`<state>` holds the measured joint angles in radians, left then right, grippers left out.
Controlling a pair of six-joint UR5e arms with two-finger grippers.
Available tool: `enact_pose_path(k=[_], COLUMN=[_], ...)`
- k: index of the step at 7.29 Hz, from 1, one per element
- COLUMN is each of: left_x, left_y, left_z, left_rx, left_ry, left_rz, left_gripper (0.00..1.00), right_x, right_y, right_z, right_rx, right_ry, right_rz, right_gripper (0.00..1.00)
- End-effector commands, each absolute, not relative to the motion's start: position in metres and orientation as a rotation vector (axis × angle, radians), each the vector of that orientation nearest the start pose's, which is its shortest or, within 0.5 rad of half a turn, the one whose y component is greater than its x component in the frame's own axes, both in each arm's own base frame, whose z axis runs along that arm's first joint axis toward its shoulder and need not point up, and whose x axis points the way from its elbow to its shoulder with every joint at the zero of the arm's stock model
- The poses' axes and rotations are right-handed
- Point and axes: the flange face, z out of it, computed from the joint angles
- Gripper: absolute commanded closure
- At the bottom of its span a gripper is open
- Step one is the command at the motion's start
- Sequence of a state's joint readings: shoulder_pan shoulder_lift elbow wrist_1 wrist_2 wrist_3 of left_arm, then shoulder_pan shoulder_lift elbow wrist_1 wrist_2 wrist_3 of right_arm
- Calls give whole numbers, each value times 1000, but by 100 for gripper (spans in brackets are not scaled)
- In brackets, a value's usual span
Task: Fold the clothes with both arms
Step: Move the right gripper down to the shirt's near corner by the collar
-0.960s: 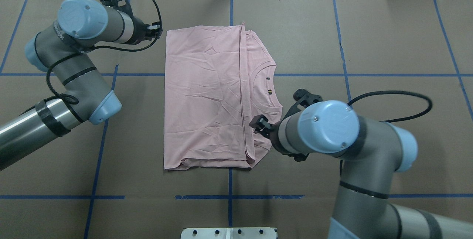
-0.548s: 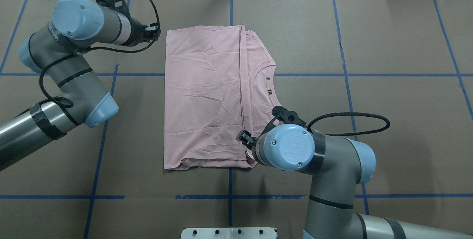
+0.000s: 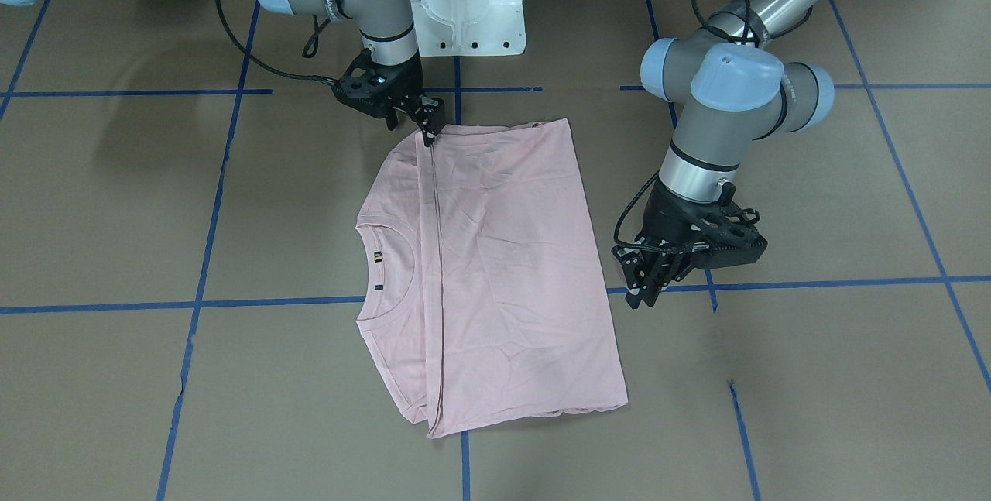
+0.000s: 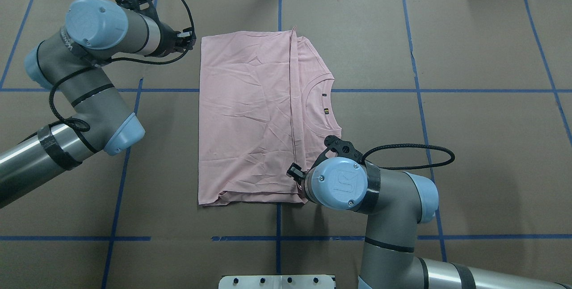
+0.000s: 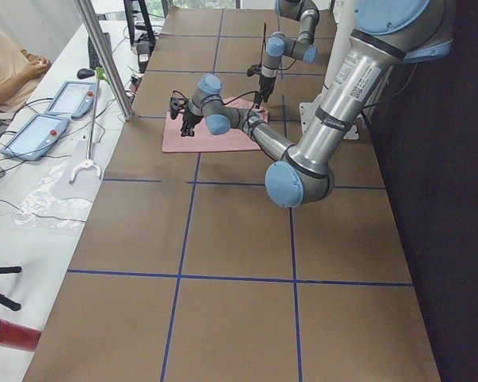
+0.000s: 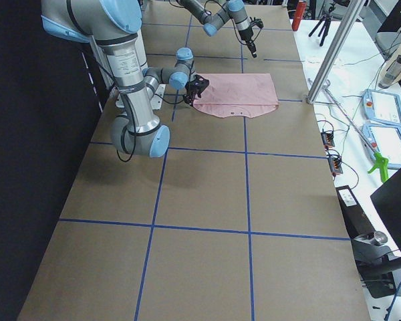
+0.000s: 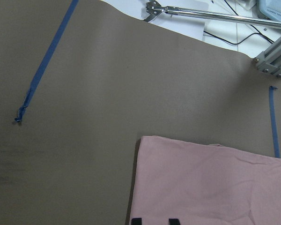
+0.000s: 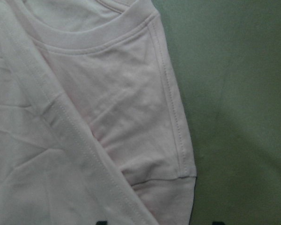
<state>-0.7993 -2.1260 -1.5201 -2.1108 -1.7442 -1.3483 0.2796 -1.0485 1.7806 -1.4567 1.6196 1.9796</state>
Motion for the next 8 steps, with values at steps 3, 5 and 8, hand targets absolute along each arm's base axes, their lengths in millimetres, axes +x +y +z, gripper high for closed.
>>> enact_pose_path(k=[3, 5, 8], left_x=[407, 406, 403], left_y=[-585, -584, -581], left_z=[296, 298, 291], left_rx=[374, 374, 363], left_ry=[995, 993, 971], left_rz=[-434, -435, -441], left_gripper=[68, 68, 68], right_x=[-593, -593, -594], right_y=[-295, -296, -296], right_z=[264, 267, 269], right_rx=[-113, -113, -111], right_ry=[-857, -852, -848], right_rz=[628, 630, 631], right_gripper=[47, 64, 64])
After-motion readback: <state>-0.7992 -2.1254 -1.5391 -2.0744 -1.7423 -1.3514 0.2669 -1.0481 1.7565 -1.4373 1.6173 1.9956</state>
